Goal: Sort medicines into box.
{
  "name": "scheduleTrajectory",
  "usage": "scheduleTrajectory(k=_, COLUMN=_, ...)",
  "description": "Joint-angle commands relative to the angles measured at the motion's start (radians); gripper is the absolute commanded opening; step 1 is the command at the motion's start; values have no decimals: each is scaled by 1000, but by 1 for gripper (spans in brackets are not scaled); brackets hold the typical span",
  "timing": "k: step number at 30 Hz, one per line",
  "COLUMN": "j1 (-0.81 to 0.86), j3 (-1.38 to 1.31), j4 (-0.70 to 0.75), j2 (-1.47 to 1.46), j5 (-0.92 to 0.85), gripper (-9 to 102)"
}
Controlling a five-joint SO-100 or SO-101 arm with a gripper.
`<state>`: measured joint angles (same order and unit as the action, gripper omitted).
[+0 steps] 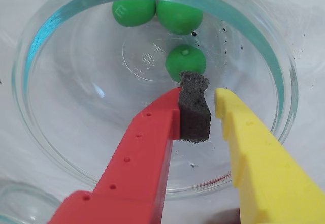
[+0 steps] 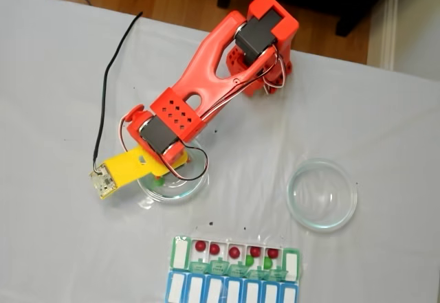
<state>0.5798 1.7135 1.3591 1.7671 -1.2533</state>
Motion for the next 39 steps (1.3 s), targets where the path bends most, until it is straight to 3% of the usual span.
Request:
scheduleTrajectory(k=1, j1=2, j3=-32, j4=-6, j2=104, j5=-3, gripper=12)
scheduleTrajectory(k=14, j1=29, j3=35, j4=-60, j2=147, j5=-55, gripper=27)
scheduleTrajectory(k=39, j1=26, j3=133, j4=-153, j2=153, j5=-80, gripper=27)
